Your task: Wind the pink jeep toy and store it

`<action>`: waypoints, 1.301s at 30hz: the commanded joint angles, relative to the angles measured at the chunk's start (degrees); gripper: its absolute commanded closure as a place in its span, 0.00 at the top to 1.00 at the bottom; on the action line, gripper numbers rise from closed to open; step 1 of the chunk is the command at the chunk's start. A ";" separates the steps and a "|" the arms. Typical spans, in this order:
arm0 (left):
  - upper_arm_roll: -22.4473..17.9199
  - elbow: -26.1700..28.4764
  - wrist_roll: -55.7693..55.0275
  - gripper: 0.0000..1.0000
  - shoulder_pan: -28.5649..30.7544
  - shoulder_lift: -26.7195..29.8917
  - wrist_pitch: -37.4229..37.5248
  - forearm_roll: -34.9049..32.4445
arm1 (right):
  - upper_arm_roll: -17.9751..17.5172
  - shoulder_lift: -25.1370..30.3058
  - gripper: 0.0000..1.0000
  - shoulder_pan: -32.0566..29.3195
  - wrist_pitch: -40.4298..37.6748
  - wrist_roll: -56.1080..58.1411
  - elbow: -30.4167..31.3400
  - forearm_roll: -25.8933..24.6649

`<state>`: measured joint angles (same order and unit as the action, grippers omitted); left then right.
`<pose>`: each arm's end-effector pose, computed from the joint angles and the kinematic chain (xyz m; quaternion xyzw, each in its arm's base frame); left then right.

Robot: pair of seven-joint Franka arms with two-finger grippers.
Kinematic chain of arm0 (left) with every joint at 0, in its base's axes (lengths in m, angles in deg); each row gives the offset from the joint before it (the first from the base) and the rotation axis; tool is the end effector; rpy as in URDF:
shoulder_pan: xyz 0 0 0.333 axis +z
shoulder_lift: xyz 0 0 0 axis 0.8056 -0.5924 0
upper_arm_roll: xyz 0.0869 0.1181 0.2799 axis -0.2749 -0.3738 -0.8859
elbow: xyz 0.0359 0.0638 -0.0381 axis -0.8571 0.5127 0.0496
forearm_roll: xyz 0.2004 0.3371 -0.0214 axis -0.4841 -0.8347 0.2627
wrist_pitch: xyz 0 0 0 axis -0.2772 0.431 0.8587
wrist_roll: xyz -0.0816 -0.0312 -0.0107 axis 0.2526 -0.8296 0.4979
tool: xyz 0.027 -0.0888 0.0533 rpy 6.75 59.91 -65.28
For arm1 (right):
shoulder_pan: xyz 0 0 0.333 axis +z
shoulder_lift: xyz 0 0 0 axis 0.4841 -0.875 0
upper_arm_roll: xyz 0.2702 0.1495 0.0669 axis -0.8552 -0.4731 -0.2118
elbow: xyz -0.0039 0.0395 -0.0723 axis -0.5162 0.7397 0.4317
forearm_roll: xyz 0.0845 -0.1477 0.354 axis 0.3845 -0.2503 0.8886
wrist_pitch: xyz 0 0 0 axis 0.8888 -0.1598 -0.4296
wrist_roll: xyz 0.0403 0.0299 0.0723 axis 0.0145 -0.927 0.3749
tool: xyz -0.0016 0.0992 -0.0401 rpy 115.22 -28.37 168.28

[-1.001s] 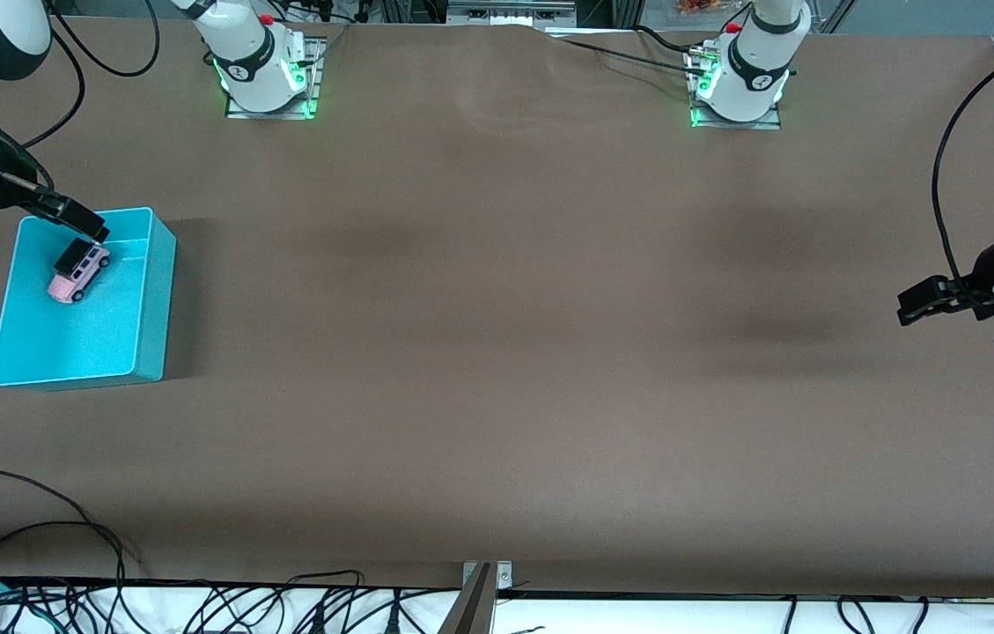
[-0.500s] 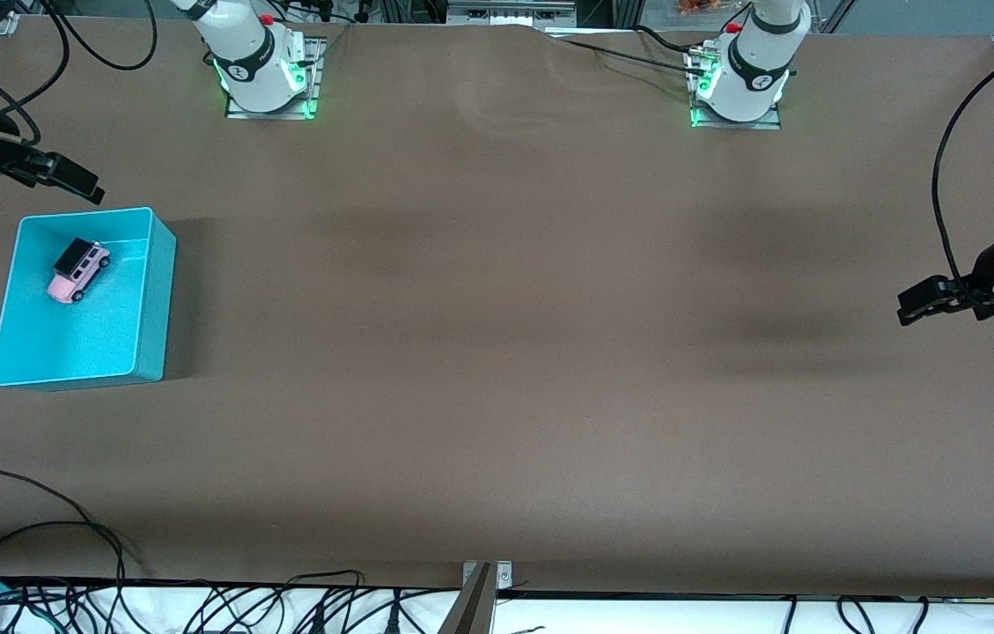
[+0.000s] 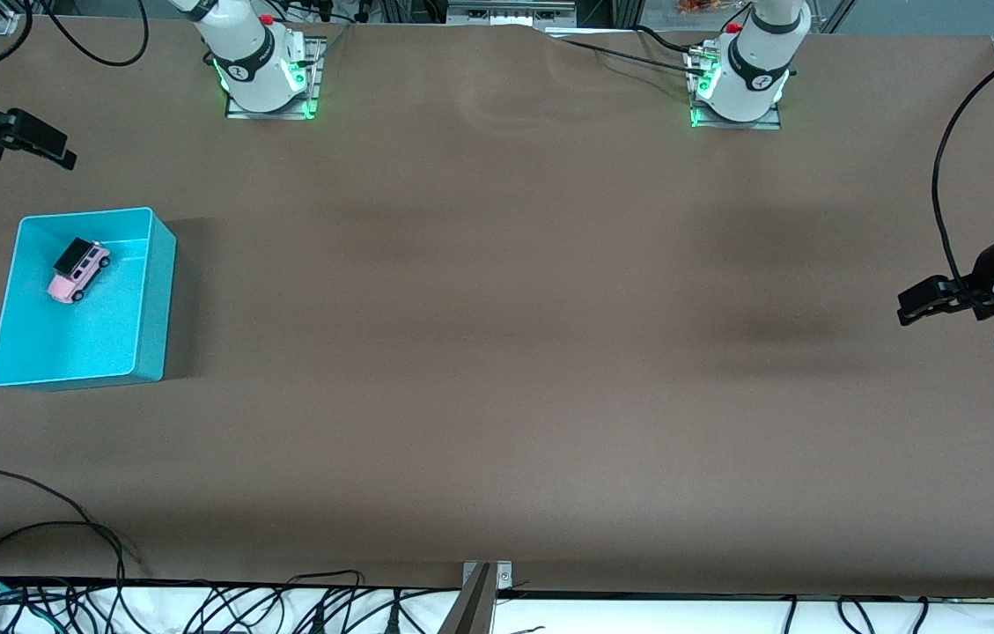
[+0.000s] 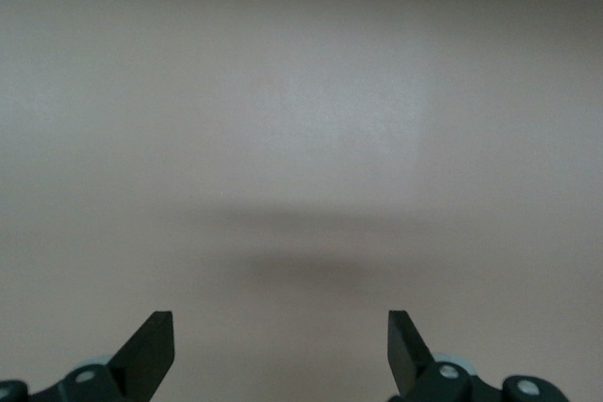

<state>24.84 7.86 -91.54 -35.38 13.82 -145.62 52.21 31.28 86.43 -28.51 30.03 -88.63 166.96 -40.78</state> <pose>0.6349 0.0291 0.5397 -0.9987 -0.0398 -0.0140 0.0274 0.4939 -0.0441 0.6116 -0.9968 0.0557 0.0574 0.0040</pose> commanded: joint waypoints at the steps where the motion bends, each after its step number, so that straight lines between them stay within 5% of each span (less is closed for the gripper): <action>1: -0.07 0.44 0.84 1.00 0.17 1.08 0.28 1.47 | 2.67 -0.22 1.00 1.93 -2.96 4.14 -3.59 1.25; 18: -0.07 0.35 0.93 1.00 0.17 0.99 0.19 1.47 | 4.61 -4.09 1.00 2.46 -6.12 8.28 -10.18 1.07; 39: -0.07 0.35 0.93 1.00 0.17 0.99 0.19 1.47 | 4.34 -5.32 1.00 2.11 -5.60 8.02 -9.92 1.16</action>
<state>24.84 7.86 -91.54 -35.39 13.82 -145.62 52.21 35.30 82.17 -26.45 25.80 -81.37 159.25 -40.77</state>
